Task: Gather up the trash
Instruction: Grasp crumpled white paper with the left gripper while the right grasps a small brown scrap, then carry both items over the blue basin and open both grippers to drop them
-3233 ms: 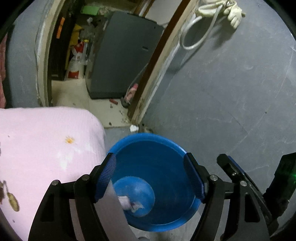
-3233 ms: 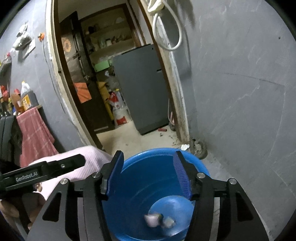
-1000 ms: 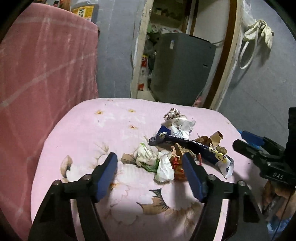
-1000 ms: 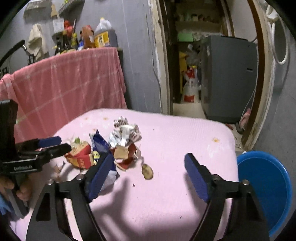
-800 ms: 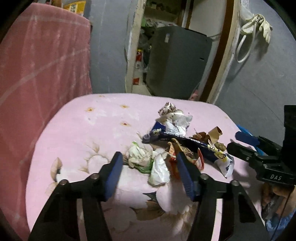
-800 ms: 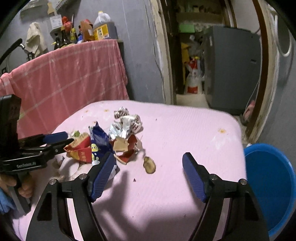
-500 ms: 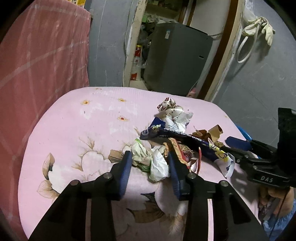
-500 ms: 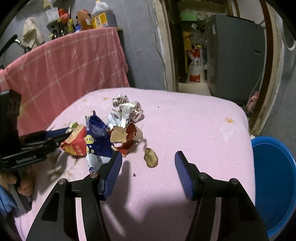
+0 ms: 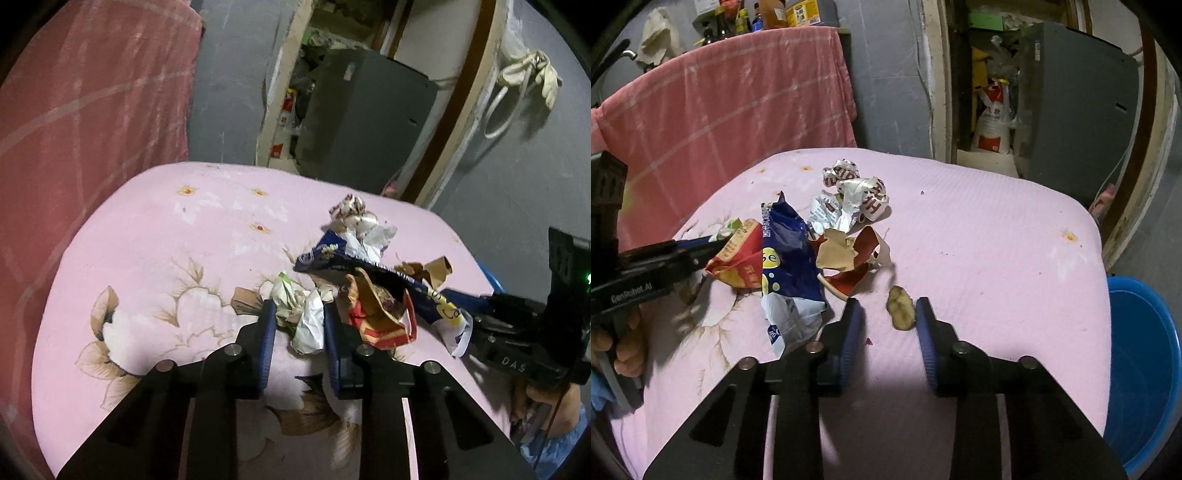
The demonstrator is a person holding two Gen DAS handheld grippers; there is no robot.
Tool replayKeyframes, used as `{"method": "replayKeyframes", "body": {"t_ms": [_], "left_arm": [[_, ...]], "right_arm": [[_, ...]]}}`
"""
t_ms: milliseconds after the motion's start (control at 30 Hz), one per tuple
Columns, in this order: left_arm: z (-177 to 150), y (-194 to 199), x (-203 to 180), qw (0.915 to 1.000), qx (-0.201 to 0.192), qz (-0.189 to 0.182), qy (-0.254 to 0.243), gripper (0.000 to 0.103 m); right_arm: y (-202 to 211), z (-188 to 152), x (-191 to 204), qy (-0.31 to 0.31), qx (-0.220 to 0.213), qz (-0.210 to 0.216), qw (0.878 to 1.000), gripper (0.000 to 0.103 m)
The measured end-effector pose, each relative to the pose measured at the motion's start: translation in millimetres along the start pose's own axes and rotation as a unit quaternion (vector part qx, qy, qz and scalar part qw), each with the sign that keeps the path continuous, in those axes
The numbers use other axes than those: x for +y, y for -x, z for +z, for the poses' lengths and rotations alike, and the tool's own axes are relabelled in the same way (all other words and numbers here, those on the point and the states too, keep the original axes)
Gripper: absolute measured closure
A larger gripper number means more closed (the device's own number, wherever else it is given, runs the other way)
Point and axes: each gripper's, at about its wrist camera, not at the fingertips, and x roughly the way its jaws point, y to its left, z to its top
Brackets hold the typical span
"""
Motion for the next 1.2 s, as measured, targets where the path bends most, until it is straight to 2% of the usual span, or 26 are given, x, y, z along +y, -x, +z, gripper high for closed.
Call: {"method": "replayKeyframes", "body": {"t_ms": [67,367,667,867,1033,1200], "left_arm": [[-0.7,5.2,1.2,0.9999,-0.012,0.007,0.005,0.083],[-11.3,28.7,-8.3,0.9989,-0.040,0.023,0.012,0.084],[-11.4,48.2,-36.3,0.9951,-0.098,0.007,0.001,0.084],[1.1,57.7,-70.4,0.9889,-0.146,-0.016,-0.023,0.084],[15.4,55.5,-103.6,0.9827,-0.175,-0.043,-0.042,0.084],[25.4,43.2,-138.8,0.9773,-0.189,-0.080,-0.054,0.084]], "right_arm": [[1.0,0.0,1.5,0.004,-0.002,-0.001,1.000,0.091],[12.7,-6.5,2.7,0.001,-0.040,-0.003,0.999,0.092],[45.8,-9.6,-0.9,-0.013,-0.126,-0.010,0.992,0.092],[89.3,-8.0,-7.2,-0.019,-0.210,-0.020,0.977,0.092],[136.7,-8.5,-11.2,-0.015,-0.284,-0.052,0.957,0.092],[168.5,-11.1,-29.5,-0.026,-0.326,-0.090,0.941,0.092]]}}
